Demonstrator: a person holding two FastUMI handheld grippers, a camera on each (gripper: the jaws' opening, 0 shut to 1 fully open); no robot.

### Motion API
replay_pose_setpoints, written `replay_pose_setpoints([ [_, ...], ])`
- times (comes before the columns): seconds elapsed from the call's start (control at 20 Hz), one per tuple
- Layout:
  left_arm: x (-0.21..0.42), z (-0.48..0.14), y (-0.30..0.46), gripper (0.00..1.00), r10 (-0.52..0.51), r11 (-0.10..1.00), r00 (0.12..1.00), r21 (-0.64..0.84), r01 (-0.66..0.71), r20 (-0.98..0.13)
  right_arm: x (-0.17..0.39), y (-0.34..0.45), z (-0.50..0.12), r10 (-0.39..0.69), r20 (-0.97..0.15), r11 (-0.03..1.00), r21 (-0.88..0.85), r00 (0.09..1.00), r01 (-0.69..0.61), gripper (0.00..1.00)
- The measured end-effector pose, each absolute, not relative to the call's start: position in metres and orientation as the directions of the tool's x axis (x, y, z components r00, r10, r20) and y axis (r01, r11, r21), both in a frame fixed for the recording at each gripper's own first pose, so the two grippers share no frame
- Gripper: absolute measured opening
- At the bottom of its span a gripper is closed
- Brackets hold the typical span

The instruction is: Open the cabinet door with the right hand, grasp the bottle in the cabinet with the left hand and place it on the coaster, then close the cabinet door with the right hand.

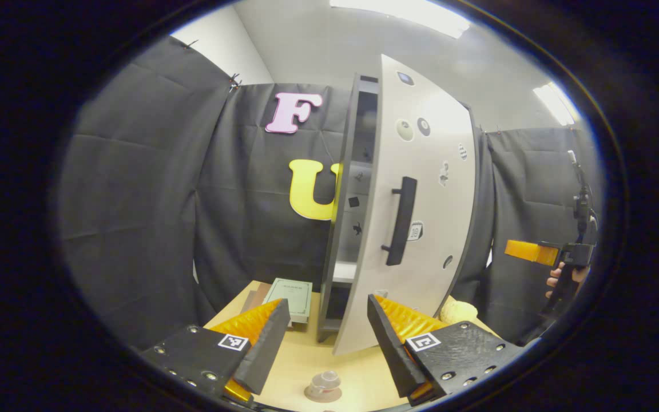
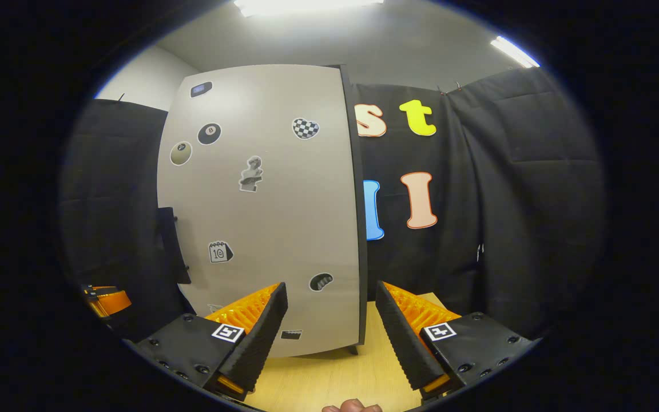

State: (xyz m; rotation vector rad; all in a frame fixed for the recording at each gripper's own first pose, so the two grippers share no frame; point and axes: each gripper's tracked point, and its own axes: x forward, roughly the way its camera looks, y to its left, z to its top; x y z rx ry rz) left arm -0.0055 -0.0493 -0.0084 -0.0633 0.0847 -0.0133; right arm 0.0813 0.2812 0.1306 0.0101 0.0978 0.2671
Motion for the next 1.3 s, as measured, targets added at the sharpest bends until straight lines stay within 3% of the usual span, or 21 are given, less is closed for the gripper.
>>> replay_pose_setpoints([
  [0.4, -0.023, 0.007, -0.113, 0.82, 0.090, 0.991, 0.996, -0.101, -0.090, 0.001, 0.082, 0.219, 0.127, 0.314, -0.057, 0.947, -0.052, 0.948, -0.316, 0.98],
  [0.7, -0.035, 0.018, -0.140, 0.82, 0.115, 0.984, 0.993, -0.142, -0.112, 0.014, 0.076, 0.200, 0.122, 0.354, -0.047, 0.935, 0.034, 0.934, -0.353, 0.98],
  [0.9, -0.042, 0.022, -0.141, 0.87, 0.129, 0.987, 0.991, -0.102, -0.126, 0.028, 0.081, 0.184, 0.117, 0.311, -0.055, 0.950, 0.050, 0.949, -0.309, 0.98],
  [0.95, -0.045, 0.023, -0.142, 0.82, 0.128, 0.987, 0.991, -0.104, -0.125, 0.028, 0.083, 0.181, 0.114, 0.301, -0.062, 0.953, 0.045, 0.952, -0.298, 0.98],
  [1.3, -0.057, 0.022, -0.142, 0.82, 0.095, 0.993, 0.994, -0.077, -0.091, 0.046, 0.088, 0.160, 0.096, 0.240, -0.068, 0.964, -0.104, 0.968, -0.246, 0.98],
])
